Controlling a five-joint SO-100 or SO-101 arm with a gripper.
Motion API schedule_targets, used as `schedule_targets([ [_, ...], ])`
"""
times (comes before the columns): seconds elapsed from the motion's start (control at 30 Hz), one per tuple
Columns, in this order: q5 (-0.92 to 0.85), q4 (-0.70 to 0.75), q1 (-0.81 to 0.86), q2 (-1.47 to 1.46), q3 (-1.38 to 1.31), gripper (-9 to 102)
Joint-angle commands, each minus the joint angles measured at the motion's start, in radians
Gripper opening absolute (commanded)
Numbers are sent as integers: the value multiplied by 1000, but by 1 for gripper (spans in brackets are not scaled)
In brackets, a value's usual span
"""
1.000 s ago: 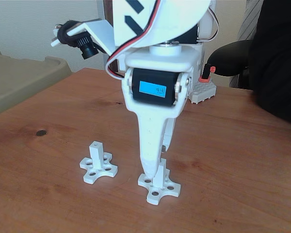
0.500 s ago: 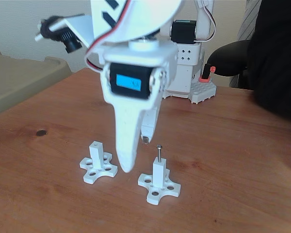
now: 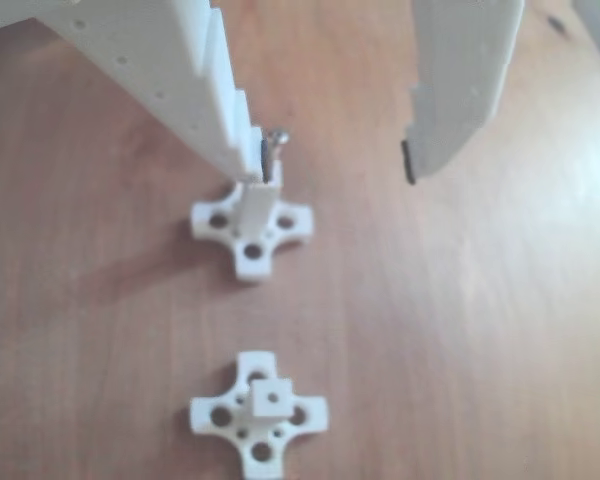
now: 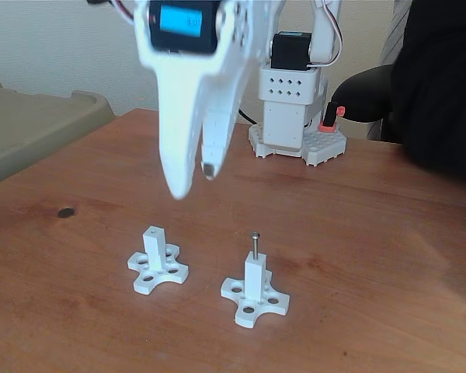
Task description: Grab the screw and set it in the hole.
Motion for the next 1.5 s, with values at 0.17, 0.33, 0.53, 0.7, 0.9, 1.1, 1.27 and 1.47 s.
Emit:
schedule_targets([
  [0.17,-38,-11,5,359,170,-3],
  [0.33,-41,-8,6,554,348,-4],
  [0.53,-44,0,15,764,589,-4],
  [0.7,-55,-15,31,928,792,-4],
  [0.9,-54,-80,57,1089,971,-4],
  [1.1,-63,-114,78,1224,1108,-4],
  [1.27,-51,-84,87,1350,1183,-4],
  [1.47,-43,-20,100,1470,1212,-4],
])
